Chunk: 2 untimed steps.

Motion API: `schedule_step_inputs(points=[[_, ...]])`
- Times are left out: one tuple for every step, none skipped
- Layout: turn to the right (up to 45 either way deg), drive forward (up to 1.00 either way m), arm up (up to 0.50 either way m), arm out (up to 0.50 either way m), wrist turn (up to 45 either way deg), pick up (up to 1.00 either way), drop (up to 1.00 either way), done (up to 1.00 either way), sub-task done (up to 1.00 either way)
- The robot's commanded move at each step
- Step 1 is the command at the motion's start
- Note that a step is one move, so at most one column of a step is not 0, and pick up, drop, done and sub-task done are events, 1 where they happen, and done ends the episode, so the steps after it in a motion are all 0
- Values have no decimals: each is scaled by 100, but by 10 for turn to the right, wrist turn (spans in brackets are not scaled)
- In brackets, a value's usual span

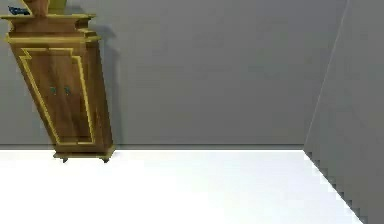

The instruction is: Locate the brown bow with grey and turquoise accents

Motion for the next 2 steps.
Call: schedule_step_inputs(points=[[-450,0,0,0,0,0,0,0,0],[-450,0,0,0,0,0,0,0,0]])
